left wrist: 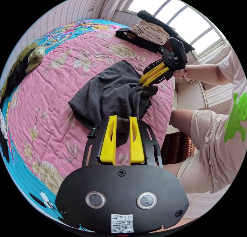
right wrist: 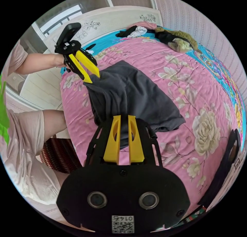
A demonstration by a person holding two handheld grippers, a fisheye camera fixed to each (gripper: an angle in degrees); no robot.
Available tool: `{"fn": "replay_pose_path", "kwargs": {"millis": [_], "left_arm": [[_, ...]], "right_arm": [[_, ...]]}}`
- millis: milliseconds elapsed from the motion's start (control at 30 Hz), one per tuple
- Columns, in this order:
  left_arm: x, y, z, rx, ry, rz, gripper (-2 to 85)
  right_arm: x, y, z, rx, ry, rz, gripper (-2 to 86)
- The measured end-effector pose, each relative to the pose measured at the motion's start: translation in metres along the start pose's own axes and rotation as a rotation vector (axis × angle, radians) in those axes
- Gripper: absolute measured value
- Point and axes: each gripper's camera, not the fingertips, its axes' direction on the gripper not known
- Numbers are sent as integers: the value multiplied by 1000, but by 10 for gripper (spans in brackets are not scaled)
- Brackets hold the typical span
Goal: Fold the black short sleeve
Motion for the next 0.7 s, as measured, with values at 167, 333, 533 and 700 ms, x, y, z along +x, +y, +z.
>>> {"fn": "replay_pose_path", "kwargs": {"millis": [167,333,533,700], "left_arm": [[8,5,-8,-18,9,8,19],[9,15,3,-140,62,-9,24],[12,15,-15,-30,31,-64,51],[16,9,-22,37,15,-51,42]], "right_arm": [[-12,7,-16,32,-9,-30,11],[-14,20,-11,-64,-55,-23,7],[0,28,-32,7,-73,133,7],[3,26,-43,110,-99,200,4]]}}
